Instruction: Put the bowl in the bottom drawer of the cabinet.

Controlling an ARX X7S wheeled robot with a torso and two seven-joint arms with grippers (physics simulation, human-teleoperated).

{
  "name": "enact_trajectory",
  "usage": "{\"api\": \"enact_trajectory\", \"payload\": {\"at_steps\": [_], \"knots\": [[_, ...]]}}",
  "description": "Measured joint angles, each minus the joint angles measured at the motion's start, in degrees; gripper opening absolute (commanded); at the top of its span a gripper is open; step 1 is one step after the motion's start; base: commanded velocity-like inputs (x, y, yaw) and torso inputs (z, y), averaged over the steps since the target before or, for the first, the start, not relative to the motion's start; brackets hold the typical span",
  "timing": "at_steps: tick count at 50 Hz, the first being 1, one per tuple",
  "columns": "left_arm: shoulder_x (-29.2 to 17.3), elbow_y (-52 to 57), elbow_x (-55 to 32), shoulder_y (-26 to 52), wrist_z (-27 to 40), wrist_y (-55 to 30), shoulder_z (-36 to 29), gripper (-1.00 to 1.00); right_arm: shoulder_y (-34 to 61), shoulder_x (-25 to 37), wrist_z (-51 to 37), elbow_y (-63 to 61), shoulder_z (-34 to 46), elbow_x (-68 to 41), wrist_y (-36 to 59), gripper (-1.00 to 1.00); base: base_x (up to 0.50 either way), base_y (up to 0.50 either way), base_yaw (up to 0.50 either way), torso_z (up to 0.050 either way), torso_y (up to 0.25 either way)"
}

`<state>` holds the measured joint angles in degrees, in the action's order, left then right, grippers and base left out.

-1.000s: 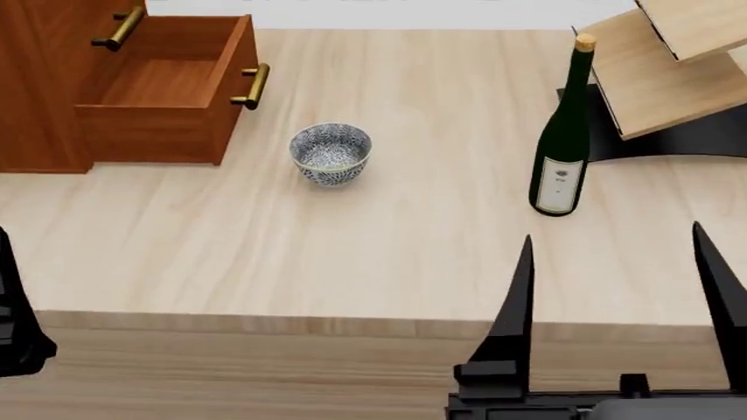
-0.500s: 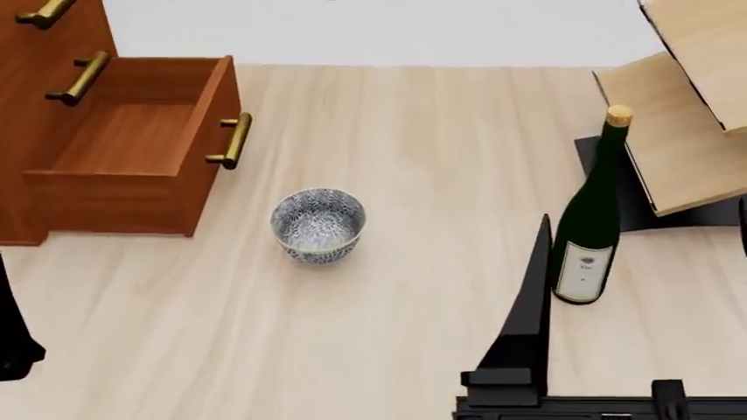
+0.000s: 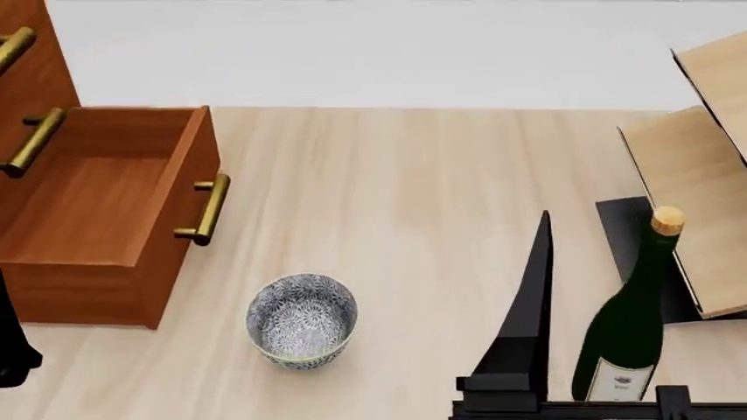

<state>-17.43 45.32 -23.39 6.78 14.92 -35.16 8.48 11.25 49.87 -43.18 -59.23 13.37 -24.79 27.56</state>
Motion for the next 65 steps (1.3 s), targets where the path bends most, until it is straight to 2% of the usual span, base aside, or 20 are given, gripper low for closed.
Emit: {"api": "enact_trajectory", "payload": {"at_steps": [41,47,65], "knots": [[-0.67,-0.96,-0.50,-0.42,1.01,0.84,-0.13,1.00,1.59,4.41,-5.08,0.58,4.36,-1.76,-2.62,1.00,0.50,0.00,0.00,0.000,0.001],[-0.59,-1.05,-0.95,-0.38,1.31,0.89,0.31,1.00,1.41,4.88,-5.79,0.58,4.73,-1.26,-2.63,1.00,0.04,0.00,0.00,0.000,0.000],[-1.41,-0.69,-0.12,-0.25,1.44,1.89,-0.64,1.00,4.39,6.42,-8.19,-0.15,7.50,-1.04,-0.78,1.00,0.00,0.00,0.00,0.000,-0.250]]}}
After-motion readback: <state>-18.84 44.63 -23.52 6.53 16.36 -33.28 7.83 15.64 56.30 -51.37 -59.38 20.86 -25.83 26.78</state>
